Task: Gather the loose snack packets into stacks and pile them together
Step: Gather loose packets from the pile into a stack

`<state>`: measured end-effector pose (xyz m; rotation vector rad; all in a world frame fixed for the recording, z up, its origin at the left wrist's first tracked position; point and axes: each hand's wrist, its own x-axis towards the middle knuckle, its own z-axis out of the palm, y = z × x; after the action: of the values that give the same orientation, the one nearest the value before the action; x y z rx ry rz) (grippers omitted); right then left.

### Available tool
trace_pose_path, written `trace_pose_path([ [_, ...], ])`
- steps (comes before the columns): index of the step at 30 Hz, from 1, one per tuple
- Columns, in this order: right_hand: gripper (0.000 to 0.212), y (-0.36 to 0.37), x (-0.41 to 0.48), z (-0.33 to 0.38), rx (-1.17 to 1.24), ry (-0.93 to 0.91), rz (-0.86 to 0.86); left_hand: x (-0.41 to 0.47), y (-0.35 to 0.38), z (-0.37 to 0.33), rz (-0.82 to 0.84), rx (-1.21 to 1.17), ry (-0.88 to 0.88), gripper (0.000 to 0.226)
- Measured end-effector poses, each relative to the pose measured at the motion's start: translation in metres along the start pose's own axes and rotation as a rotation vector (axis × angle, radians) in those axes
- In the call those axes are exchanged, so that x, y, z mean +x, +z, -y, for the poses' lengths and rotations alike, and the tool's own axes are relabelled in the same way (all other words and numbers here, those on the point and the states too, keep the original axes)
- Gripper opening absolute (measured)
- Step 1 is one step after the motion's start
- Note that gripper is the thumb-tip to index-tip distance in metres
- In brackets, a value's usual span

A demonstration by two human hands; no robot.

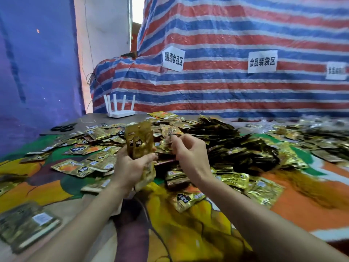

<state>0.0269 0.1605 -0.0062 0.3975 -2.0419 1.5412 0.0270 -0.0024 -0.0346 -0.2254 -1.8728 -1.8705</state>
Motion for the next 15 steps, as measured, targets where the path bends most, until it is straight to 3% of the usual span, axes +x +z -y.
trace_pose_path([
  [4,0.046,-0.072,0.001,-0.013,-0.312,-0.084,-0.077,-0.014,0.004,0.018,0.093,0.124,0.07,0.023],
  [7,0.028,-0.139,0.02,-0.032,-0.711,0.042,-0.106,-0.017,0.003,0.025,0.12,0.144,0.071,0.017],
  [11,0.011,-0.224,0.034,-0.062,-1.179,0.407,0.134,-0.016,0.004,0.026,0.112,0.112,0.124,0.016],
  [15,0.018,-0.252,0.025,-0.079,-1.246,0.531,0.323,-0.012,0.004,0.027,0.105,0.108,0.137,0.016],
])
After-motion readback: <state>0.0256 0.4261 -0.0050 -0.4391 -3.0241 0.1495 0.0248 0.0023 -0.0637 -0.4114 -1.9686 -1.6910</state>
